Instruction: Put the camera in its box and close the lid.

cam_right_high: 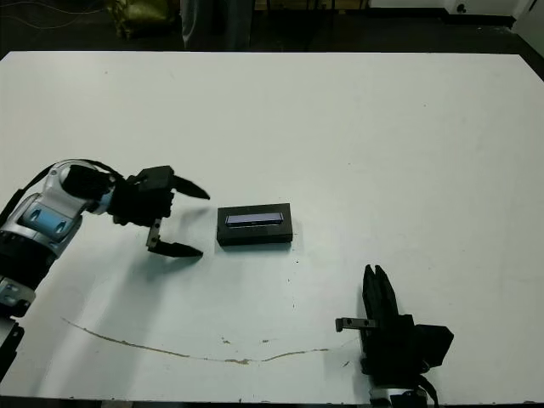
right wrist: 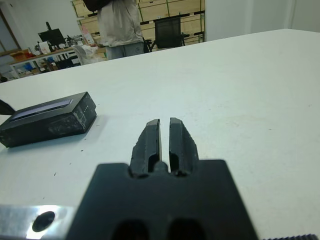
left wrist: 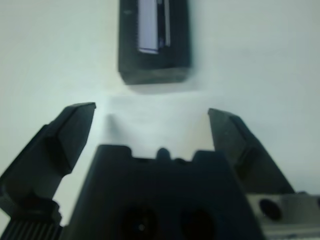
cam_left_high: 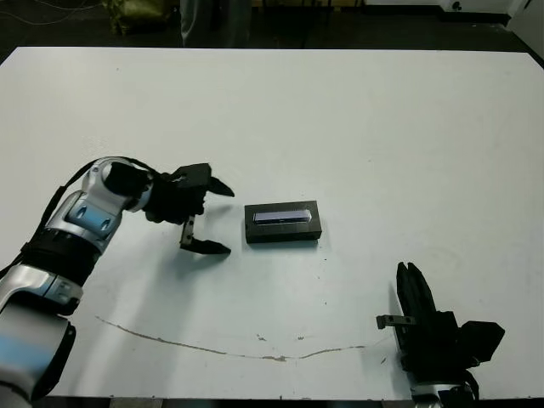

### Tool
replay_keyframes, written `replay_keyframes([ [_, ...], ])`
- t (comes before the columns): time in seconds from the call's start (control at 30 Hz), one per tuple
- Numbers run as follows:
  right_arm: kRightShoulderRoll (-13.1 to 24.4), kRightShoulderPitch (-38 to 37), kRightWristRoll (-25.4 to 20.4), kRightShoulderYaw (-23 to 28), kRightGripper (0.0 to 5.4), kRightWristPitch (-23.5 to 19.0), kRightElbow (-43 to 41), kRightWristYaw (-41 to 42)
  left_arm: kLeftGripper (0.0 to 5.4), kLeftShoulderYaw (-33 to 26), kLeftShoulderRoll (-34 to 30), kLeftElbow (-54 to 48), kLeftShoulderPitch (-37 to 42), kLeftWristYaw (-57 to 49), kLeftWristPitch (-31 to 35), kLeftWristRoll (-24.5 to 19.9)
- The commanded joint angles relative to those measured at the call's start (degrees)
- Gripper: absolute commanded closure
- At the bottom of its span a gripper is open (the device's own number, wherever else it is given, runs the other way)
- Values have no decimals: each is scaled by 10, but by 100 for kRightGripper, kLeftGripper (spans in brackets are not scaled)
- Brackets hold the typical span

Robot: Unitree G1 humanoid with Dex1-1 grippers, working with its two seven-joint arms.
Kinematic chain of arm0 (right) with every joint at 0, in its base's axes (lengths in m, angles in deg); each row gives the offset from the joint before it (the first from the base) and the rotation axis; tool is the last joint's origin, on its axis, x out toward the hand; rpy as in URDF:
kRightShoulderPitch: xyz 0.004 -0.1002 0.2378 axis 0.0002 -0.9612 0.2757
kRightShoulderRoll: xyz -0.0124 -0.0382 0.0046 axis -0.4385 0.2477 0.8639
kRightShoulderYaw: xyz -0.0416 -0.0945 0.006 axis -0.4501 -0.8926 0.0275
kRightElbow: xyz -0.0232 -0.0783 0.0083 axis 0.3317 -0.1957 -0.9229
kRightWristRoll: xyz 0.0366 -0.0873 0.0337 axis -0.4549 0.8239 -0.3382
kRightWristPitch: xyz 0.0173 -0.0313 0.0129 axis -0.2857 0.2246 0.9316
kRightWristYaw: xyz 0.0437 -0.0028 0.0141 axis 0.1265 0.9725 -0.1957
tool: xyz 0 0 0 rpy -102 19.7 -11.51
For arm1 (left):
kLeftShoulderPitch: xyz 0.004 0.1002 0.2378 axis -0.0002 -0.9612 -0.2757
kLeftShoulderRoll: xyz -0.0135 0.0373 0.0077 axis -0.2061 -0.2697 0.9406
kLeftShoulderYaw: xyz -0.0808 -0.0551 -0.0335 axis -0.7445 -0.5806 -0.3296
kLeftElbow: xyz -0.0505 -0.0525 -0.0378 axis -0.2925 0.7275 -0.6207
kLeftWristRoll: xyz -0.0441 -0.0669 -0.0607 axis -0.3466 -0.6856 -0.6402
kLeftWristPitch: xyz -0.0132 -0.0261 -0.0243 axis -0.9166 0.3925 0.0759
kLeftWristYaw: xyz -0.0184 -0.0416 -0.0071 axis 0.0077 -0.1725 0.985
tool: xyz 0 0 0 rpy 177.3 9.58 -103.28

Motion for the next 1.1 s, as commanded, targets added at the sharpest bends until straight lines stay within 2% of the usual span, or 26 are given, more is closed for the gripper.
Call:
replay_keyframes([
  [0.03, 6, -23, -4, 4, 540, -3, 14, 0, 2, -51, -37, -29, -34, 2, 36, -39],
  [0.13, 7, -21, -3, 5, 540, 1, 18, 1, 2, -120, -42, -75, -67, -50, 100, -93],
  [0.23, 9, -18, 3, 5, 540, 11, 24, 4, 24, -199, -5, -171, -129, -172, 149, -146],
  [0.33, 10, -10, -4, 7, 540, 19, 33, 10, 87, -243, 66, -309, -200, -325, 202, -188],
  [0.43, 11, -4, -9, 7, 540, 11, 27, 12, 160, -258, 121, -407, -251, -422, 215, -212],
  [0.53, 21, 28, -6, 7, 540, 32, 36, 31, 236, -266, 184, -484, -303, -520, 218, -232],
  [0.6, 27, 48, 8, 2, 540, 16, 19, 29, 283, -264, 217, -518, -333, -574, 208, -228],
  [0.8, 38, 161, 46, -33, 540, -78, -50, 17, 424, -230, 301, -568, -433, -679, 117, -164],
  [0.87, 41, 214, 64, -47, 540, -104, -48, 17, 449, -217, 320, -576, -465, -697, 87, -146],
  [1.0, 34, 270, 102, -78, 540, -143, -32, 7, 538, -205, 329, -573, -499, -702, 54, -139],
  [1.1, 25, 290, 129, -104, 540, -160, -13, -3, 538, -203, 334, -562, -512, -703, 34, -140],
])
